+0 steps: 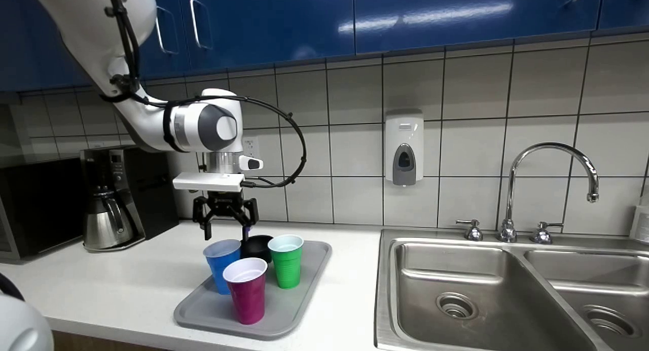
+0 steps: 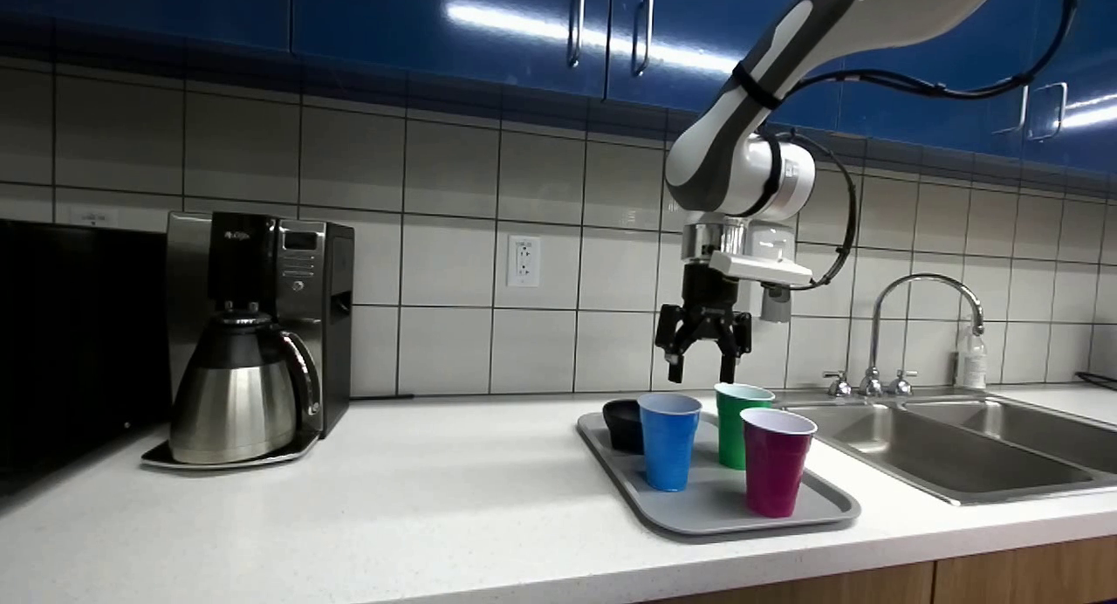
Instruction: Take the cups off of the tray
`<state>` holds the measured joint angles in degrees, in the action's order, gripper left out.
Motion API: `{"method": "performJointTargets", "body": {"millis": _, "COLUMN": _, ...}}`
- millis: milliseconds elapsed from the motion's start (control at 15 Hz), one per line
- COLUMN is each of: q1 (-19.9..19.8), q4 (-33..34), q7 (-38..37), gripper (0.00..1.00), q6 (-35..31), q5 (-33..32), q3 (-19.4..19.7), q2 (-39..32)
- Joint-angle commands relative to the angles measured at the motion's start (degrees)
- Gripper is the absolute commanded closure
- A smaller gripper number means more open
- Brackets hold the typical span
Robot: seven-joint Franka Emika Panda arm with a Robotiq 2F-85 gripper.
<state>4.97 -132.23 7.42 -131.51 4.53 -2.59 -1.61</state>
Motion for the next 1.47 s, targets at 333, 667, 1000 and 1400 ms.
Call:
{"method": "performJointTargets", "body": {"millis": 333, "q1": -0.4, "q4": 0.8, "q7": -3.8, "gripper": 0.00, "q6": -4.0, "q5": -3.8, "q3": -0.4, "q2": -2.9}}
{"method": "performJointTargets", "body": {"millis": 667, "q1": -0.5, "q4": 0.9, "q7": -7.1, "gripper": 0.00, "q6": -6.3, "q5": -5.4, "q3": 0.1, "q2": -4.8}}
{"method": "performJointTargets", "body": {"millis": 1000, "q1": -0.5, "q4": 0.8, "q7": -8.8, "gripper": 0.00, "q6": -7.7, "q5": -4.9, "q3": 0.1, "q2": -6.7}}
{"method": "performJointTargets", "body": {"millis": 1400, "q1": -0.8, "q4": 0.6, "q7": -7.7, "gripper": 0.51, "q6": -7.6, "q5": -2.4, "q3": -0.2, "q2": -5.9}}
